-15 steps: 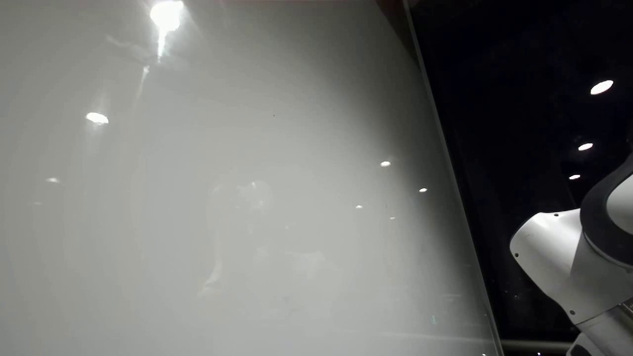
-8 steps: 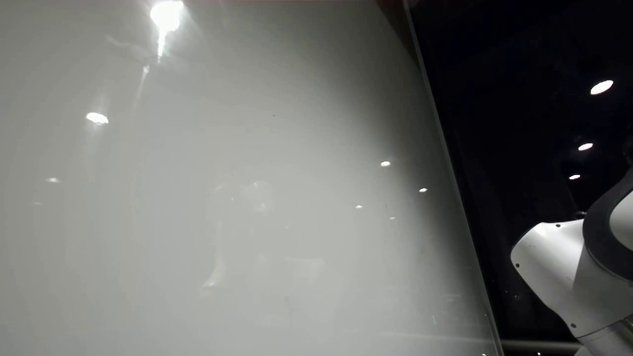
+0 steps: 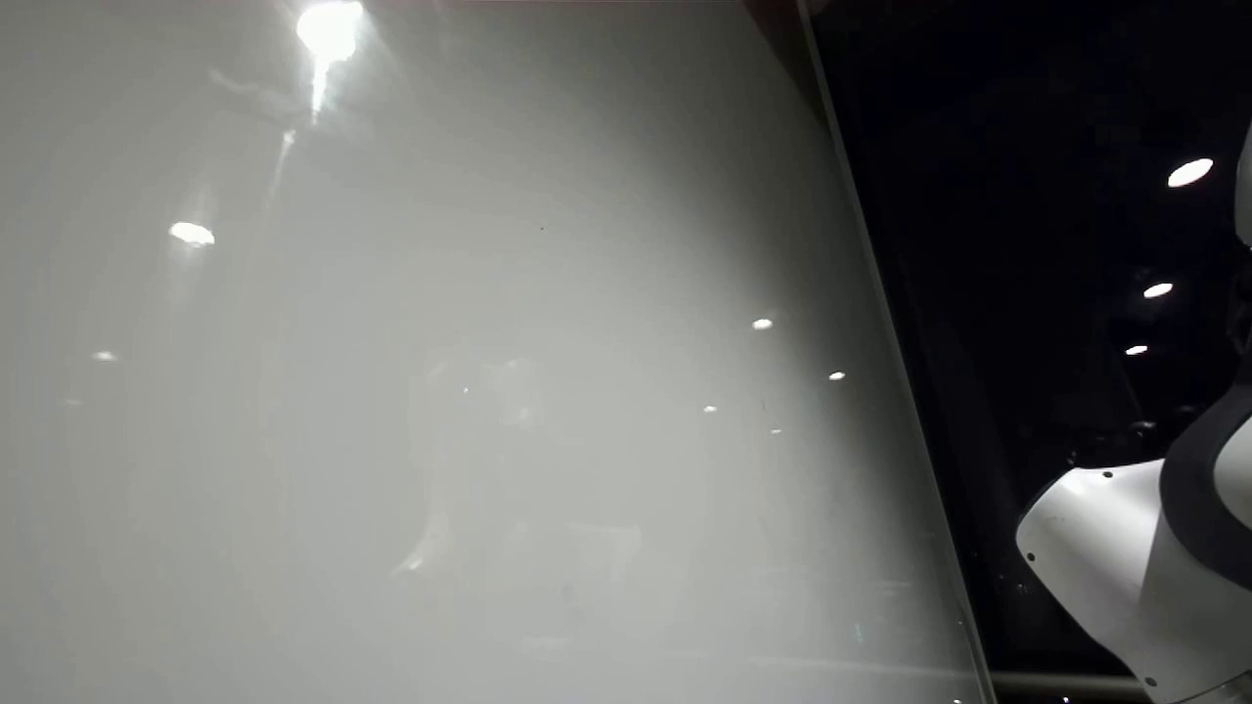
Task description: Use the duster to clean the board
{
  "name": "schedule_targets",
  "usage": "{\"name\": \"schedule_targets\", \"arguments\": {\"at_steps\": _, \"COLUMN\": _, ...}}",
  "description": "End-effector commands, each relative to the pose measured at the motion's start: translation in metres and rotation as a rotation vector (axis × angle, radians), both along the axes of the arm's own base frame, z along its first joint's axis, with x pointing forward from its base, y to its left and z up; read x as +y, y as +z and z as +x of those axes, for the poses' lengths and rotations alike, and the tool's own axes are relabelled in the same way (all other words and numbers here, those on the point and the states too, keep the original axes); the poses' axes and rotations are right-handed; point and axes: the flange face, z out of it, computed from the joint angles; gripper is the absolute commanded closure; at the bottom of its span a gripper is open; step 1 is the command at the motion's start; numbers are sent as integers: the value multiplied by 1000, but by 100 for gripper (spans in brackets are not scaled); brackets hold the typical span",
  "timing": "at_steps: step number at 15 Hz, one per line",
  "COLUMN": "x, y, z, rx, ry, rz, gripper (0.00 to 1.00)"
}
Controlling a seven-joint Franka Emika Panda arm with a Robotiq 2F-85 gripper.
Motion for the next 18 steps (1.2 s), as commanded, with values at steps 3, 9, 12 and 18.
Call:
{"name": "schedule_targets", "arguments": {"at_steps": 3, "x": -1, "y": 4, "z": 3, "rx": -17, "ry": 3, "rz": 18, "gripper": 0}}
{"name": "schedule_targets", "arguments": {"at_steps": 9, "x": -1, "y": -1, "z": 3, "rx": -3, "ry": 2, "rz": 2, "gripper": 0}}
{"name": "schedule_targets", "arguments": {"at_steps": 12, "x": -1, "y": -2, "z": 3, "rx": -2, "ry": 2, "rz": 2, "gripper": 0}}
{"name": "schedule_targets", "arguments": {"at_steps": 18, "x": -1, "y": -2, "z": 3, "rx": -1, "ry": 2, "rz": 2, "gripper": 0}}
